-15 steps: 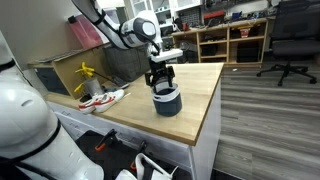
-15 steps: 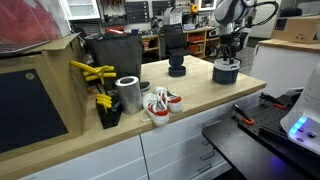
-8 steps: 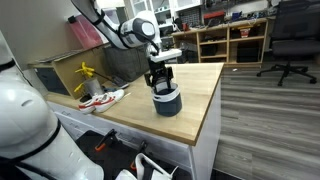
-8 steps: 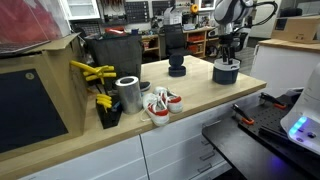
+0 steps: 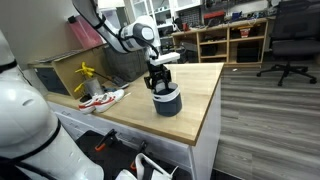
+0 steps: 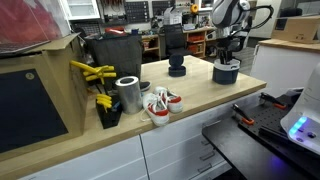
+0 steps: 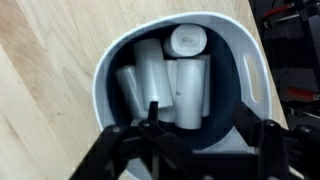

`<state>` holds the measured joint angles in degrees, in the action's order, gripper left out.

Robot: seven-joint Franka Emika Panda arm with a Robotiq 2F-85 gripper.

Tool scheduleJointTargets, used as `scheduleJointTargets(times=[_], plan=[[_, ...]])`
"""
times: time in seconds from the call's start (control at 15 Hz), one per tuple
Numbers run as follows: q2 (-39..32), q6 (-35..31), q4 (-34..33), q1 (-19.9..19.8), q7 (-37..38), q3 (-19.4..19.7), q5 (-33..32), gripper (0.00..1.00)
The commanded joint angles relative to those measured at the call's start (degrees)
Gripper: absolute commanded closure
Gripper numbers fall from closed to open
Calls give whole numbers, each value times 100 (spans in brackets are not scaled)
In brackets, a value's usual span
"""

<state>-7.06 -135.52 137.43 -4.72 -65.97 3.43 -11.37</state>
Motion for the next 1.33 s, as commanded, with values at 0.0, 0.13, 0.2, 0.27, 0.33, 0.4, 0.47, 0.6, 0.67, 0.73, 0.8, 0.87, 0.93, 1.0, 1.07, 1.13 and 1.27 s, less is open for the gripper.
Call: scheduleJointTargets(times=[0.0,0.13,0.2,0.27,0.33,0.4,0.47,0.6,0.67,0.73,0.8,0.87,0.93,1.0,1.07,1.13,1.27], plan=[[-268,-237,-62,18,169,-37,-163,23],[-375,-280,-89,12,182,-37,-221,24],[-413,-293,-102,5,175,-37,-240,25],[-435,-294,-115,-6,163,-36,-247,28],[-447,-290,-138,-14,153,-35,-253,27],[-419,-279,-134,-28,123,-36,-226,29],[-393,-278,-123,-39,90,-39,-199,28],[-352,-291,-104,-55,49,-41,-172,29],[-349,-305,-101,-57,47,-42,-169,30],[-343,-310,-100,-57,50,-41,-169,31],[-341,-306,-109,-62,45,-42,-151,31],[-343,-291,-120,-66,43,-43,-127,33],[-345,-277,-132,-72,39,-43,-106,35],[-346,-269,-143,-79,29,-42,-95,36],[-339,-240,-159,-96,-14,-42,-67,37],[-336,-240,-175,-111,-20,-38,-44,38],[-343,-249,-206,-140,-16,-29,-13,38]])
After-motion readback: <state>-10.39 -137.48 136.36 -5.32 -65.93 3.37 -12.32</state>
